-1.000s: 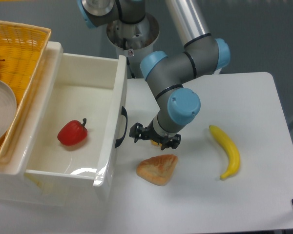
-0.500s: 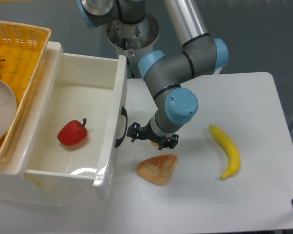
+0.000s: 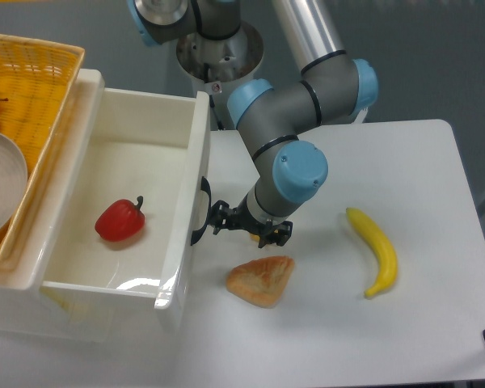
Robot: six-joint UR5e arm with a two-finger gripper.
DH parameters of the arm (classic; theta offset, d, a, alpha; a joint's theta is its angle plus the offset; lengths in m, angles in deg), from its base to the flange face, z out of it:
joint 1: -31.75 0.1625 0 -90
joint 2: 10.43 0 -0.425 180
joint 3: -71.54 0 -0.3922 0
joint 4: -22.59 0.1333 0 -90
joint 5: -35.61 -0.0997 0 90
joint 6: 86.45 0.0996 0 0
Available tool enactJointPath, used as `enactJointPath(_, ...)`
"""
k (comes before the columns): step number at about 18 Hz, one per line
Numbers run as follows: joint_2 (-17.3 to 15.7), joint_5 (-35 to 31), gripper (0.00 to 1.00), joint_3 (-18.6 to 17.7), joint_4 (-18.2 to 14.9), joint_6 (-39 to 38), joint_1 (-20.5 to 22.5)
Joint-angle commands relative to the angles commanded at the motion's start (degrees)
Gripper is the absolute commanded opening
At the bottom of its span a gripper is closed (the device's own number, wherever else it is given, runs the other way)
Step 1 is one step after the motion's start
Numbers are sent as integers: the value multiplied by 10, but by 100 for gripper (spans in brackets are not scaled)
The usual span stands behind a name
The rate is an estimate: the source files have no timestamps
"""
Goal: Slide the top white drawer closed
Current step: 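Bring the gripper against the drawer front beside the black handle, then push the drawer front with the gripper into the cabinet until flush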
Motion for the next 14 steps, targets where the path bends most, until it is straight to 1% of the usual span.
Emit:
enactJointPath(6,-2,0,100,4,-6,-1,-2)
enactJointPath(9,-8,6,100,4,-12,-1,-4)
enactJointPath(14,-13,11,100,8,-12,-4,-11)
